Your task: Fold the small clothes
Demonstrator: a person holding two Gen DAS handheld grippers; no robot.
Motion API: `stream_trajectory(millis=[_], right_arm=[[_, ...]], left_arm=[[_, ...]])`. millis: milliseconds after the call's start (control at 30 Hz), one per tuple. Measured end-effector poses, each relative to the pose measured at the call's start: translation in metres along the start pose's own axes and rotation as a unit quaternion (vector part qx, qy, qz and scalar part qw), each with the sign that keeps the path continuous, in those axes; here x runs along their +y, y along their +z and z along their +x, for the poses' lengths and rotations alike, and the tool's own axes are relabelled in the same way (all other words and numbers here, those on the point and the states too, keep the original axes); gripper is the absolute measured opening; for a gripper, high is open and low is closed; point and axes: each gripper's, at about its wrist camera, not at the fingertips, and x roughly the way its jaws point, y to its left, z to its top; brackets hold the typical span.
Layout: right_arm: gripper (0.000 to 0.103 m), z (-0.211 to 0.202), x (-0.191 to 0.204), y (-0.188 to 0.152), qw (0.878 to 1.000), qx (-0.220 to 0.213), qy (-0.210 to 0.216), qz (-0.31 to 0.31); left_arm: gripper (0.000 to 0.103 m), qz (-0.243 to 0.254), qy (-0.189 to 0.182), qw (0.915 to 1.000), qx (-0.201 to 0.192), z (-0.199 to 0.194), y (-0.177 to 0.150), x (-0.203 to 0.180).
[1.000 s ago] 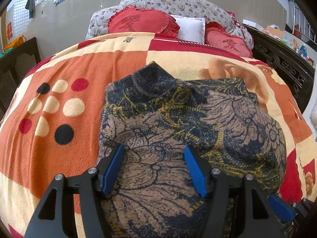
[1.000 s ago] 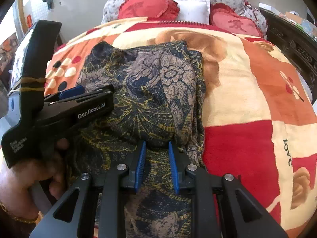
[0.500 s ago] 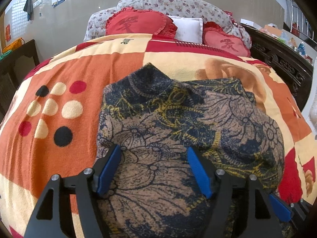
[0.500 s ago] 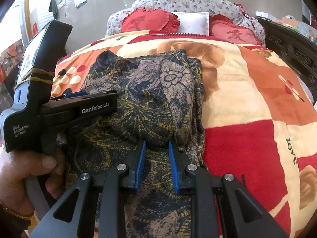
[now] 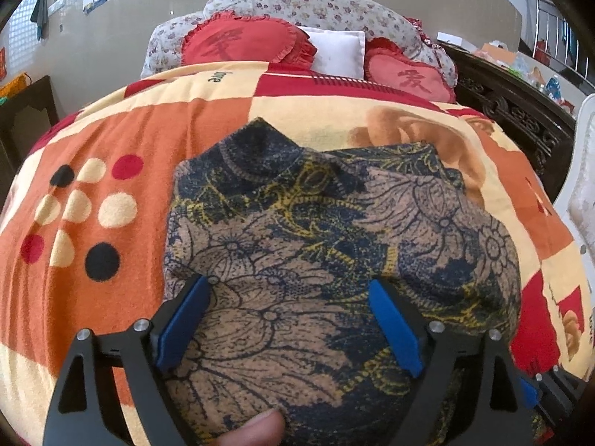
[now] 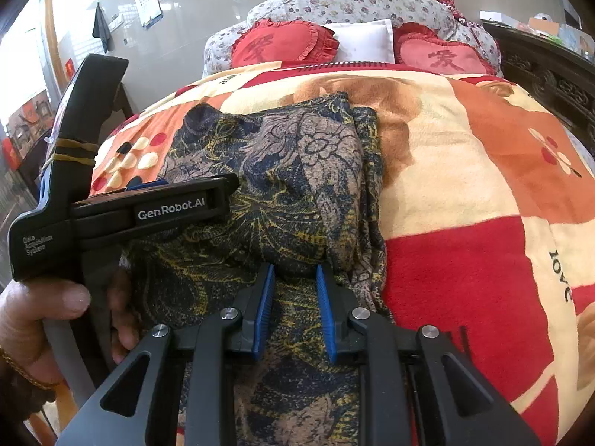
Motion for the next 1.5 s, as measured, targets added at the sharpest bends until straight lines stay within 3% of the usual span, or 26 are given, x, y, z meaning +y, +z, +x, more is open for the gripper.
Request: stream_trajectory(millis=[267,333,400,500,600,667,800,1000,1133,1500], right_arm=[[0.013,0.0,0.002,0.0,1.0,-0.001,-0.007,-0.006],[0.013,0.0,0.002,0.0,1.0,-0.001,-0.007,-0.007],[0.013,0.0,0.002,0.0,1.0,0.0,-0.005,-0.004],[0.013,-0.006,0.001,0.006,1.0,0.017,0.004,0.007],[0.013,-0.029,0.007,0.018,0.998,0.04,-0.039,0.006],[0.016,-0.054,0.008,0.023,0.993,0.042,-0.111,0.013],[0.024,-0.096,0.005,0.018,0.986,0.04,-0.157,0.042],[0.025,-0.14,0.025,0.006,0.991,0.01,-0.134,0.012],[0.041,-0.158,0.027,0.008,0.991,-0.006,-0.135,0.01],[0.061,-0.168,0.022,0.011,0.992,0.006,-0.126,0.003]], left_arm=[[0.091,0.005,0.004,0.9998,0.02,-0.005,0.002,-0.003],[0.092,0.012,0.007,0.9996,0.025,-0.02,0.003,-0.004],[0.099,0.022,0.022,0.9993,0.022,-0.039,0.002,-0.003],[0.1,0.026,0.027,0.9991,0.019,-0.073,-0.007,0.002],[0.101,0.019,0.034,0.999,0.022,-0.107,-0.025,0.009],[0.101,0.006,0.033,0.9991,0.027,-0.128,-0.04,0.013],[0.102,-0.007,0.022,0.9989,0.042,-0.162,-0.067,0.01],[0.103,-0.022,0.033,0.998,0.048,-0.191,-0.082,0.006],[0.103,-0.016,0.033,0.9981,0.049,-0.198,-0.082,0.005],[0.103,-0.011,0.028,0.9982,0.052,-0.212,-0.087,-0.004]])
